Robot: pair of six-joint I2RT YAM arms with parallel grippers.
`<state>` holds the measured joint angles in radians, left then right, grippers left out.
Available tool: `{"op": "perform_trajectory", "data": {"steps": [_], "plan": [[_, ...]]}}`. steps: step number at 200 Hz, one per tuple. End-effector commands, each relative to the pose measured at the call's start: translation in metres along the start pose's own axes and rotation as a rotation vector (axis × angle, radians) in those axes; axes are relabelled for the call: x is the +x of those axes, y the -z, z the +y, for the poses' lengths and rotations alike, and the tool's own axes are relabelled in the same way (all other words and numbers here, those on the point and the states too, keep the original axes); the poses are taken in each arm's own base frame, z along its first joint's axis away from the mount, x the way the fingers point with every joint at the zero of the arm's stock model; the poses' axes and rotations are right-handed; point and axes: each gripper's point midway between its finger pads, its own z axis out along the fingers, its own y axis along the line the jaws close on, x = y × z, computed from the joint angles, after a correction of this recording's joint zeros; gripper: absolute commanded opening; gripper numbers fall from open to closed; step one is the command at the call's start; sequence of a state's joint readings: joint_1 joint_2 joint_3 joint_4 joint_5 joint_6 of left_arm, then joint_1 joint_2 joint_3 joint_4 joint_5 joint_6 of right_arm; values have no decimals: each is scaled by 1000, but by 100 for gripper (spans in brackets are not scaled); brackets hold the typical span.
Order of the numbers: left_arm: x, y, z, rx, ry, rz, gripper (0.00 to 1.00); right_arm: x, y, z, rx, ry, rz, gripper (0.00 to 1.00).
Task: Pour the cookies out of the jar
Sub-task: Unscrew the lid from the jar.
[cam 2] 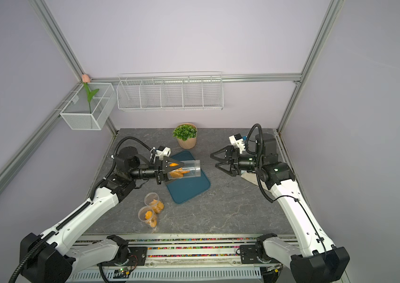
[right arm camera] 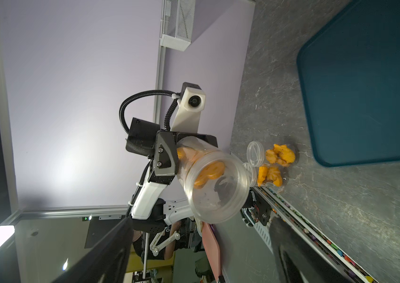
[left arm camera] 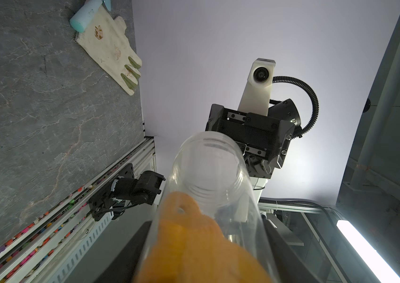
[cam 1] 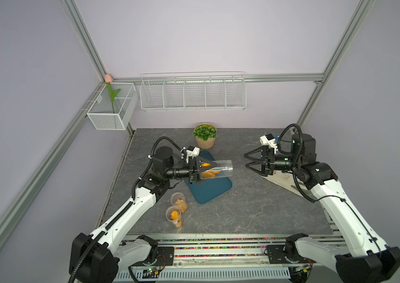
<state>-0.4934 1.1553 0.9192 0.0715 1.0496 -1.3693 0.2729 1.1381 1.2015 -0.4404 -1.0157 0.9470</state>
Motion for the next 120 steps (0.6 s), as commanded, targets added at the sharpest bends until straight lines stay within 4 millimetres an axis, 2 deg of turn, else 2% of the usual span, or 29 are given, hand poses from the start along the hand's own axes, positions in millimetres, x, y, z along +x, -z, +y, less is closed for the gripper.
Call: {"op": "perform_trajectory", "data": {"steps": [1, 24, 43, 85, 120], "plan": [[6, 6, -30, 36, -87, 15, 61, 16, -4, 15, -66, 6, 78, 89], [7, 6, -39, 51, -110, 36, 61, 23, -16, 23, -93, 29, 128, 89], [4, 4, -43, 56, -125, 41, 61, 25, -26, 22, -92, 37, 146, 89], [-3, 1, -58, 103, -138, 34, 61, 14, -38, 35, -158, 47, 146, 94], [-6, 0, -65, 116, -148, 44, 61, 14, -37, 49, -184, 72, 172, 95]]}}
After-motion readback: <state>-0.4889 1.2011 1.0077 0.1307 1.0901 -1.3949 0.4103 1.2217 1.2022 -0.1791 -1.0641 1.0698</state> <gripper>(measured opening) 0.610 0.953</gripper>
